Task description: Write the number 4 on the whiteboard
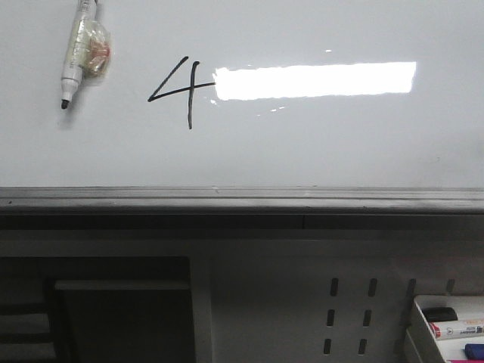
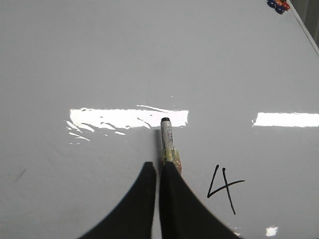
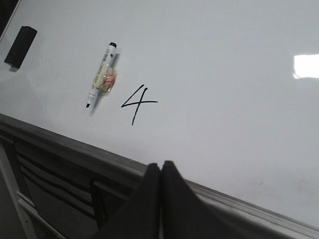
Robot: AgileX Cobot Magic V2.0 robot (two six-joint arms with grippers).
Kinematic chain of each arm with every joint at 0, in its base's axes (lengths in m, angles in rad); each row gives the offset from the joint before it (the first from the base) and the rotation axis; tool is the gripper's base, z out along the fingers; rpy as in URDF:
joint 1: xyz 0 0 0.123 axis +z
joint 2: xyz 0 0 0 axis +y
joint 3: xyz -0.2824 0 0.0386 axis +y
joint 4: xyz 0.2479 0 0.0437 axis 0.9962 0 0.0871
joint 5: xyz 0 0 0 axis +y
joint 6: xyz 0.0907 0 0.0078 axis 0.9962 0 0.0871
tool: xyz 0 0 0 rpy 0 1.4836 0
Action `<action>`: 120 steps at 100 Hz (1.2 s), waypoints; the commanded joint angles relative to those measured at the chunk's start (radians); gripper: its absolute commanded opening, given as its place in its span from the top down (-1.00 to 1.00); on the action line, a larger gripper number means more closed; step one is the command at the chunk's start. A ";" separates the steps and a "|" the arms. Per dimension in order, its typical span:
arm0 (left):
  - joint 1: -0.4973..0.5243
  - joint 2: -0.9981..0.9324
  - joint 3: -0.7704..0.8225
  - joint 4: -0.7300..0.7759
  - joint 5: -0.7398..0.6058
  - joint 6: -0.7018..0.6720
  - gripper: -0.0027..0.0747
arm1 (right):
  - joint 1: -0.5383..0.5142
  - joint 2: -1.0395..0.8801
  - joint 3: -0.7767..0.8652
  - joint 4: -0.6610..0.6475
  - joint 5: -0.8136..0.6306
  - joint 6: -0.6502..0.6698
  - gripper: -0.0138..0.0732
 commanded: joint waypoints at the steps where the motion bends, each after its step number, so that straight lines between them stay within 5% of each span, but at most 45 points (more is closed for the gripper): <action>1: 0.001 0.010 -0.026 -0.001 -0.007 -0.002 0.98 | -0.005 -0.013 -0.023 0.026 -0.049 -0.006 0.79; 86: 0.001 0.010 -0.023 -0.001 -0.008 -0.002 0.98 | -0.005 -0.013 -0.023 0.032 -0.049 -0.006 0.79; 94: 0.001 0.010 -0.018 0.096 -0.003 -0.014 0.98 | -0.005 -0.013 -0.023 0.032 -0.049 -0.006 0.79; 101: 0.017 0.017 0.000 0.299 0.001 -0.153 0.98 | -0.005 -0.013 -0.023 0.032 -0.049 -0.006 0.79; 120: 0.203 0.043 0.065 0.993 0.049 -0.888 0.98 | -0.005 -0.013 -0.023 0.032 -0.049 -0.006 0.79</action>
